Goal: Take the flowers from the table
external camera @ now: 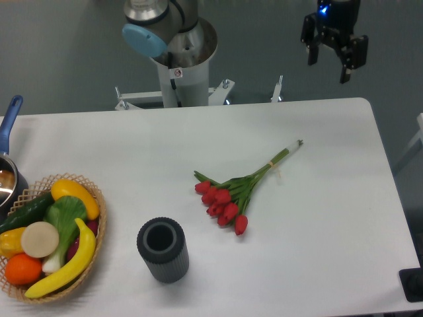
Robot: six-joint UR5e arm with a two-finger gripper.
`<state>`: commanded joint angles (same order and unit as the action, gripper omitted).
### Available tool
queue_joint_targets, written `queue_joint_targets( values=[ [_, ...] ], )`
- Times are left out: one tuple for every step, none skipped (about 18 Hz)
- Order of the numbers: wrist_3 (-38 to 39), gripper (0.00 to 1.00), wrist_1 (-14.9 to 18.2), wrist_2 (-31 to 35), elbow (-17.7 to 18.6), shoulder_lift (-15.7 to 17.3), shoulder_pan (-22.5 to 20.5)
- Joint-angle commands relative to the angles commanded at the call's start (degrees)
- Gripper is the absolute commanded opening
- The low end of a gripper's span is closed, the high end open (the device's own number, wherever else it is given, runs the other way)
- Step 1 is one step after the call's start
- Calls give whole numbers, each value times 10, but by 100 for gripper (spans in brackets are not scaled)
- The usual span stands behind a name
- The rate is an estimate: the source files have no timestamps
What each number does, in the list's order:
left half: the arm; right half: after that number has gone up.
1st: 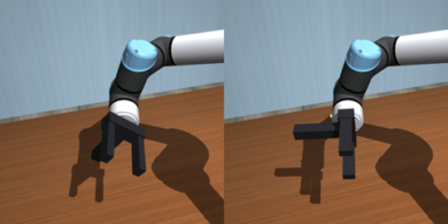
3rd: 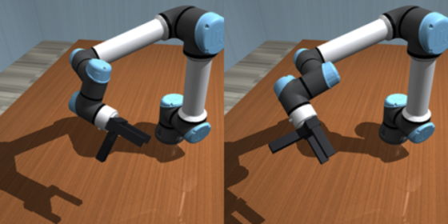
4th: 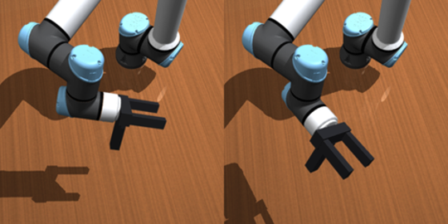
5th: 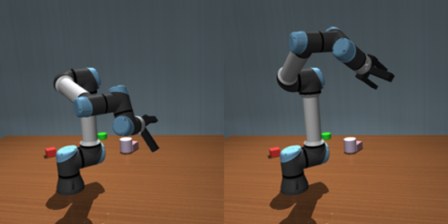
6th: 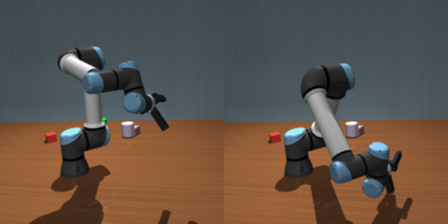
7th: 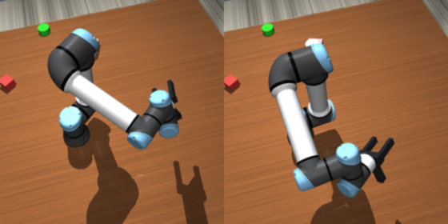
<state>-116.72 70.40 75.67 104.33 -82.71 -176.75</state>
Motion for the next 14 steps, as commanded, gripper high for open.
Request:
queue_joint_targets(
  values=[
    [0, 100, -2, 1, 1, 0, 1],
    [0, 100, -3, 1, 2, 0, 2],
    [0, 100, -3, 1, 1, 0, 2],
    [0, 100, -3, 2, 1, 1, 2],
    [1, 100, -3, 1, 1, 1, 2],
    [1, 100, -3, 1, 1, 1, 2],
    [6, 100, -3, 1, 2, 1, 2],
    [20, 100, -3, 0, 3, 1, 3],
    [45, 100, -3, -3, 4, 1, 4],
    [76, 100, -4, -17, 4, 0, 5],
    [106, 100, -4, -38, 3, -1, 6],
    [130, 100, -4, -49, 0, -3, 7],
    [147, 100, -4, -52, 0, -4, 7],
    [160, 100, -4, -54, 0, -4, 9]
  ],
)
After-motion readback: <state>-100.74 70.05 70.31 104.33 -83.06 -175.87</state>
